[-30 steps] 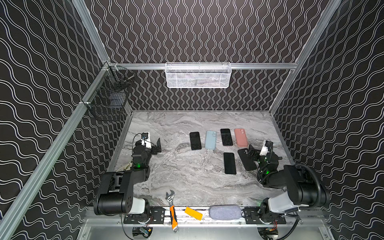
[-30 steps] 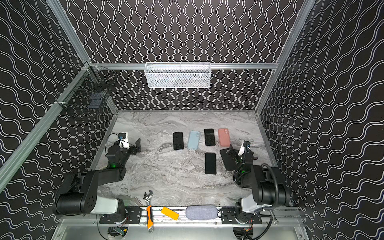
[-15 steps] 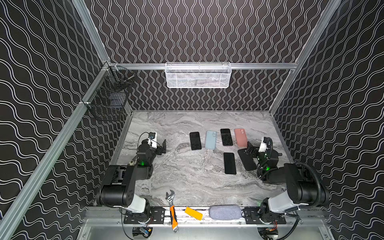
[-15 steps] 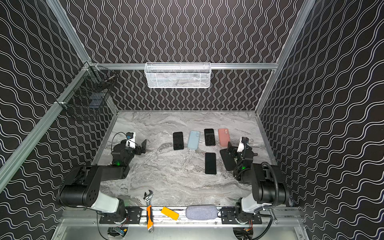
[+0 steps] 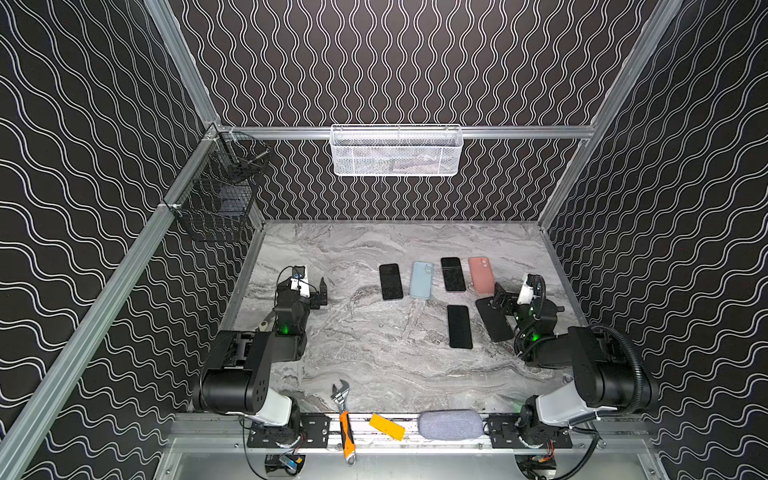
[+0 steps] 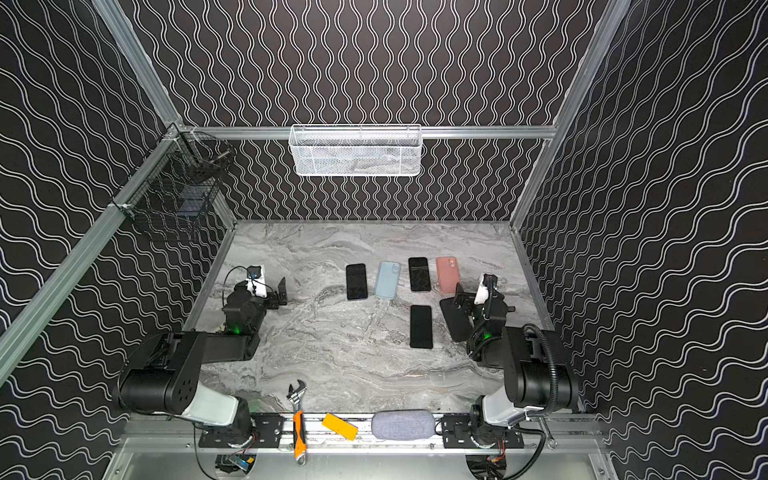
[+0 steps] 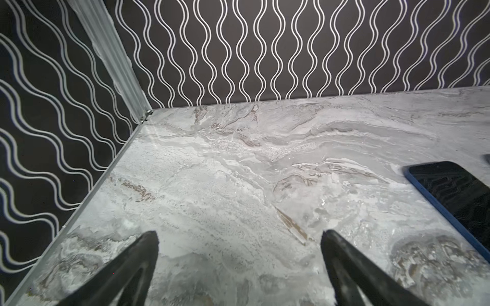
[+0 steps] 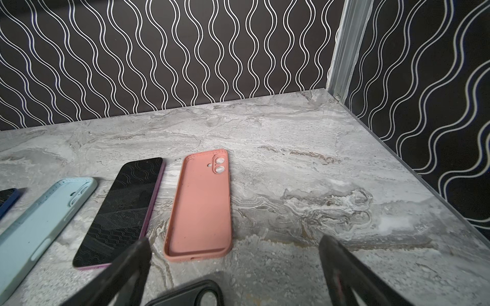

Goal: Take the phone out of the phone case
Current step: Reset both arms

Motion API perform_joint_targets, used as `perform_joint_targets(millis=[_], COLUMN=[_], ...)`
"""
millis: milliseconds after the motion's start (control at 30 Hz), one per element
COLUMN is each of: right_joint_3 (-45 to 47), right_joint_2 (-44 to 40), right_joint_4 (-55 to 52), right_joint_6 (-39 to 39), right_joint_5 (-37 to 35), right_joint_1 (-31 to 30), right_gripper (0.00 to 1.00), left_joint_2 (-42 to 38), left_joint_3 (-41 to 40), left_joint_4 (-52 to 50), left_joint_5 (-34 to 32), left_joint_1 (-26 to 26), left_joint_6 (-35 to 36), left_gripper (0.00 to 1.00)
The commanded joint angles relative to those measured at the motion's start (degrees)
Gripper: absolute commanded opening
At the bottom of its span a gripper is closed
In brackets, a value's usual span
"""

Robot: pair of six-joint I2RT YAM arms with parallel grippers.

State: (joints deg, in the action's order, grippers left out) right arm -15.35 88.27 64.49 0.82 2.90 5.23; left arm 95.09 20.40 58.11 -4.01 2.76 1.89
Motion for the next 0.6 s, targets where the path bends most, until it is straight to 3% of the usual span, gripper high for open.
perform_joint_targets(millis=[0,200,300,433,567], right_joint_3=[0.1,3.6,4.5,0.5,1.6], right_joint_2=[0.0,-0.6,0.0,-0.1,0.1], right_joint_4=[2.7,8.9,11.1,3.2,6.0], right_joint_6=[-0.7,-2.9,-1.2,1.2,1.6], right_joint_5=[0.2,5.8,2.4,-4.1,-5.2], right_joint_1=[-0.1,-0.1,-0.1,-0.1,-0.2], right_gripper=[1.0,1.0,1.0,1.0,1.0], left_joint_2=[-0.3,-0.2,-0.2,-0.1,-0.1], left_joint_3=[0.7,0.7,0.6,0.8,0.8], left_joint_4=[0.0,0.4,0.4,0.4,0.4], left_joint_5=[3.0,3.0,3.0,3.1,3.1], left_joint_1=[0.8,0.8,0.8,0.8,0.8], left_joint_6=[2.6,2.4,2.4,2.4,2.3], left_gripper=[0.99,0.99,0.99,0.99,0.99])
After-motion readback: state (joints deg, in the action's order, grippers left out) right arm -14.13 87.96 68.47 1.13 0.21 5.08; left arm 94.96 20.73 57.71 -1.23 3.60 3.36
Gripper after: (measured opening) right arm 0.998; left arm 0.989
